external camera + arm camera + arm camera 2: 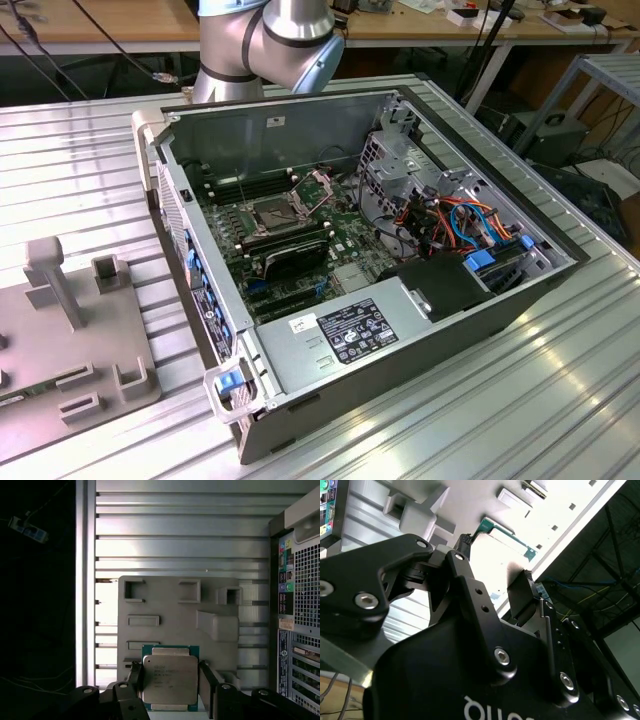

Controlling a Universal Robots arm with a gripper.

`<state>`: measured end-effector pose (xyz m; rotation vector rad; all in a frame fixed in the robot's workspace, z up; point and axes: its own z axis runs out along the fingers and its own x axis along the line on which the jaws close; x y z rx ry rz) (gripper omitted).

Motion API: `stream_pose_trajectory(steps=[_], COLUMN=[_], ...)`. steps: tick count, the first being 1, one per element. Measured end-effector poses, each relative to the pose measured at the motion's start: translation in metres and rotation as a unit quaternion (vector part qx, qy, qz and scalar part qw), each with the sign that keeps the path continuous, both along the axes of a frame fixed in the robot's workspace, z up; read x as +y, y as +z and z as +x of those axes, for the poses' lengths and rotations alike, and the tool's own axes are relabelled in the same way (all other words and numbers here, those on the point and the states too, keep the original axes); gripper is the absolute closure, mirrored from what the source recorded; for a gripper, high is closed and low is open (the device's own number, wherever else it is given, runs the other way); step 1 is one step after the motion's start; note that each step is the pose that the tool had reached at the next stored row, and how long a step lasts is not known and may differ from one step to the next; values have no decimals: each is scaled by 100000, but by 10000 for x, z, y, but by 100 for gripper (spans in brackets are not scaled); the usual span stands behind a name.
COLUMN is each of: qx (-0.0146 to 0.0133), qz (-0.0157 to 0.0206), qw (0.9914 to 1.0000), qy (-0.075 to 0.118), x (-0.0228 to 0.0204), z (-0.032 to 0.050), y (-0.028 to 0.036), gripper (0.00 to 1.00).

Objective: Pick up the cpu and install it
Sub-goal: 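Pick up the cpu and move it towards the insertion slot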

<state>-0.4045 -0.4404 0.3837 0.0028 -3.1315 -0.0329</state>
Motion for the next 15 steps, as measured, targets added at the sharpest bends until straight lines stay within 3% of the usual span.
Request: stream_pose_trajectory(steps=[15], qx=[3], qz=[0], qw=[100000], qy=[0], x=[0], z=[68], y=[0], gripper=[45])
